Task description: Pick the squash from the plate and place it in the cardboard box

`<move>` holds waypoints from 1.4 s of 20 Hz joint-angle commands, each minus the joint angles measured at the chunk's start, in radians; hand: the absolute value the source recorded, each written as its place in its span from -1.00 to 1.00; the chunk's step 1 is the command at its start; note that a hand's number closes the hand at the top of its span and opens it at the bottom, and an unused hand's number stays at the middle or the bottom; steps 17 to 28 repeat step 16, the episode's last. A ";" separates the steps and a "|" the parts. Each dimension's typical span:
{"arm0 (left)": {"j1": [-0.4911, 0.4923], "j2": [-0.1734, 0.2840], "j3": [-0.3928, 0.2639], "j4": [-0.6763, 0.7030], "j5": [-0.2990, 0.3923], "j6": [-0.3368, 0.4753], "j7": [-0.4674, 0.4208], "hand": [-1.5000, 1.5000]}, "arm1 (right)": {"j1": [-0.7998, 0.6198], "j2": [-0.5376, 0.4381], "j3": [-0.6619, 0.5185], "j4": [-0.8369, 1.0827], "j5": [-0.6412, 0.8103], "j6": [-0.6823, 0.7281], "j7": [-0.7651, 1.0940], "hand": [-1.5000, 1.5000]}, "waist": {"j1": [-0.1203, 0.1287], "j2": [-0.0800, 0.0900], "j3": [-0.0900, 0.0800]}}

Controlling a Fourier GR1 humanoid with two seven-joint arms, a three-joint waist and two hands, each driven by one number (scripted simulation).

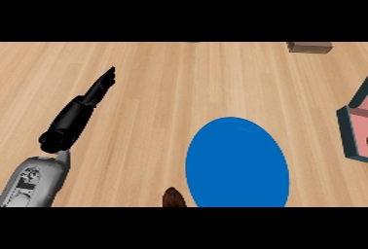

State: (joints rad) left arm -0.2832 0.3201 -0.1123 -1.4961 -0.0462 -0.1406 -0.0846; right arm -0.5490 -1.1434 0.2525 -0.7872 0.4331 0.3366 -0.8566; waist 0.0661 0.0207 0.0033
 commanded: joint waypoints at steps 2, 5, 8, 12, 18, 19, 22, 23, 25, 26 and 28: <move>-0.011 -0.001 0.009 -0.001 0.000 0.005 0.022 0.00 | -0.066 0.081 -0.076 0.089 -0.161 0.151 -0.184 -1.00 | -0.008 -0.005 0.002; 0.010 -0.008 0.004 0.002 -0.002 0.009 0.009 0.00 | -0.060 0.181 -0.175 0.145 -0.382 0.281 -0.105 -1.00 | -0.017 -0.008 0.004; -0.005 0.015 0.017 0.006 0.001 -0.008 -0.001 0.00 | -0.094 0.197 -0.237 0.227 -0.519 0.395 0.026 -1.00 | -0.010 -0.002 0.002; -0.008 -0.010 0.006 -0.004 0.000 0.005 0.018 0.00 | -0.151 0.191 -0.313 0.342 -0.656 0.496 0.214 -1.00 | -0.012 -0.004 0.001; 0.004 -0.018 0.002 0.004 -0.005 0.003 -0.017 0.00 | -0.218 0.169 -0.371 0.447 -0.714 0.511 0.308 -1.00 | 0.000 0.006 0.003; 0.004 -0.018 0.002 0.004 -0.005 0.003 -0.017 0.00 | -0.218 0.169 -0.371 0.447 -0.714 0.511 0.308 -1.00 | 0.000 0.006 0.003; 0.004 -0.018 0.002 0.004 -0.005 0.003 -0.017 0.00 | -0.218 0.169 -0.371 0.447 -0.714 0.511 0.308 -1.00 | 0.000 0.006 0.003; 0.004 -0.018 0.002 0.004 -0.005 0.003 -0.017 0.00 | -0.218 0.169 -0.371 0.447 -0.714 0.511 0.308 -1.00 | 0.000 0.006 0.003; 0.004 -0.018 0.002 0.004 -0.005 0.003 -0.017 0.00 | -0.218 0.169 -0.371 0.447 -0.714 0.511 0.308 -1.00 | 0.000 0.006 0.003; 0.004 -0.018 0.002 0.004 -0.005 0.003 -0.017 0.00 | -0.218 0.169 -0.371 0.447 -0.714 0.511 0.308 -1.00 | 0.000 0.006 0.003; 0.004 -0.018 0.002 0.004 -0.005 0.003 -0.017 0.00 | -0.218 0.169 -0.371 0.447 -0.714 0.511 0.308 -1.00 | 0.000 0.006 0.003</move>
